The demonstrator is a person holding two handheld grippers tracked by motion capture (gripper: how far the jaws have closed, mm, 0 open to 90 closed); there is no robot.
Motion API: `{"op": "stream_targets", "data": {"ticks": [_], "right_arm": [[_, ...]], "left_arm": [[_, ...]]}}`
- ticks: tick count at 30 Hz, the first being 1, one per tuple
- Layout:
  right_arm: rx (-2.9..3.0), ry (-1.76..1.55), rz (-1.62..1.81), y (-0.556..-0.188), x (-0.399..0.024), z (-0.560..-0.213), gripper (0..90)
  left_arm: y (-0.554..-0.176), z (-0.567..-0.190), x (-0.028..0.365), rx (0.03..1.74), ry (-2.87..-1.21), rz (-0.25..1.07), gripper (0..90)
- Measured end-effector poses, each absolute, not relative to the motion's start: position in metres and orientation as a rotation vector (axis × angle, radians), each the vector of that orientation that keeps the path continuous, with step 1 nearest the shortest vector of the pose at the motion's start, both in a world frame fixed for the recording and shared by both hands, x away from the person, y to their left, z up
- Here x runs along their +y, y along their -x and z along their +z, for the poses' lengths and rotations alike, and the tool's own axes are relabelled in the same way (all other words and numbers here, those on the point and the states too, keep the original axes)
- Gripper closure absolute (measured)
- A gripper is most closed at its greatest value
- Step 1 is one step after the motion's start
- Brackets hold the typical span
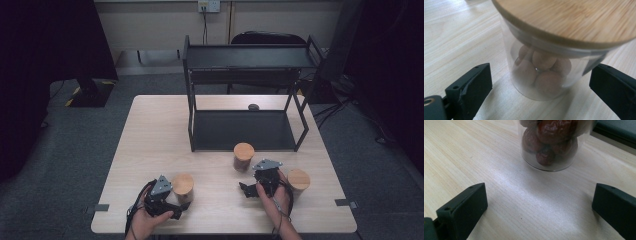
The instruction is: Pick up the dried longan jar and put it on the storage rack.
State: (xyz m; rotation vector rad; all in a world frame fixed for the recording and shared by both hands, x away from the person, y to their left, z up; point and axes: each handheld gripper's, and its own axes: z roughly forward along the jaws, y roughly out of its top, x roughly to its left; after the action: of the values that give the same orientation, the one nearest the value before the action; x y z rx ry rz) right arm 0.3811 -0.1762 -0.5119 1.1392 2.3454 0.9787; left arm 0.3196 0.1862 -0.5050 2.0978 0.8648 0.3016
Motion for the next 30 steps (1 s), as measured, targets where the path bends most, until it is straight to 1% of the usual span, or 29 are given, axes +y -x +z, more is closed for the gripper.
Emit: {"op": "stream_targets", "data": {"ticks": [11,27,30], "right_arm": [[2.345,-1.139,0.98,-0.3811,-0.1762,-0.512,0.0],[2.345,-1.139,0.979,-0.381,-0.1762,-0.512,0.0],[2.345,-1.139,0.98,-0.381,-0.1762,-0.512,0.0]], "left_arm": [[-0.323,-0.5044,0.1822,0.843,-2.095,0.29,6.7],[-0.3267,-0.5023,0.1787,0.823,-2.066,0.292,13.5],[-0.3274,-0.5026,0.1782,0.821,-2.04,0.271,15.4]]}}
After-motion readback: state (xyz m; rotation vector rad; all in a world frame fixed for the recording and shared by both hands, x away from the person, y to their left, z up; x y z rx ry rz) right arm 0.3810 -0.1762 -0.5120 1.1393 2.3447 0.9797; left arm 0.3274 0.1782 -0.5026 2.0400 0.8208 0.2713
